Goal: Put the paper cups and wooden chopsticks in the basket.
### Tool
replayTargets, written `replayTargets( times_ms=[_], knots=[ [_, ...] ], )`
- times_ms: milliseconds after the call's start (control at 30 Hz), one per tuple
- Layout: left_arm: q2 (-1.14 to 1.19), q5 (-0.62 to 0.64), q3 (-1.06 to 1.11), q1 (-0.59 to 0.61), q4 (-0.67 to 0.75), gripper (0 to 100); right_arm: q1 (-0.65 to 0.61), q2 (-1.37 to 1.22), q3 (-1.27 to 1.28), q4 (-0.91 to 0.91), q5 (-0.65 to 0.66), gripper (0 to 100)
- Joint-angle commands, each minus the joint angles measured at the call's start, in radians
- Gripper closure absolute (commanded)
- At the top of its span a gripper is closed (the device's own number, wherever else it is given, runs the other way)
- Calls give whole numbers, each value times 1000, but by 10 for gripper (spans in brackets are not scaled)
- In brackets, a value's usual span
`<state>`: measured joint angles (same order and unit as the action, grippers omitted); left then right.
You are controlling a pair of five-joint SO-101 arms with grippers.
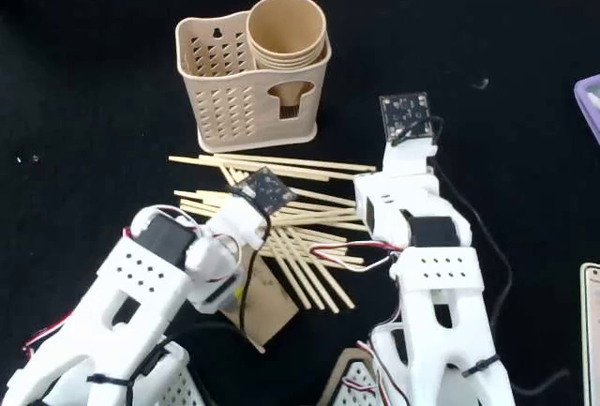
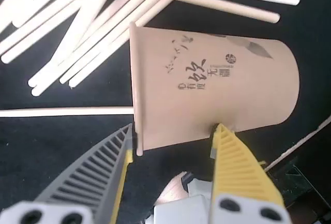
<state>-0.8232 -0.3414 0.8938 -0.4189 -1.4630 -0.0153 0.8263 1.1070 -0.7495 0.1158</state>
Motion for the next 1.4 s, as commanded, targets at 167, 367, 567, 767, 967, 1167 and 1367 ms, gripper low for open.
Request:
replayTargets(
  times_ms=[167,367,567,767,967,1167,1367],
  knots=[
    [9,17,4,-25,17,816,12,24,16,44,2,871],
    [9,17,4,-45,23,880,14,24,31,75,2,871],
    [9,18,4,-122,18,880,14,24,31,75,2,871],
    [9,12,2,-113,52,877,14,24,33,72,2,871],
    [8,12,-122,2,-25,876,14,24,33,69,2,871],
    [18,17,-199,88,-103,756,14,24,33,71,2,870],
    [18,12,-47,93,84,742,14,24,33,71,2,870]
  ],
)
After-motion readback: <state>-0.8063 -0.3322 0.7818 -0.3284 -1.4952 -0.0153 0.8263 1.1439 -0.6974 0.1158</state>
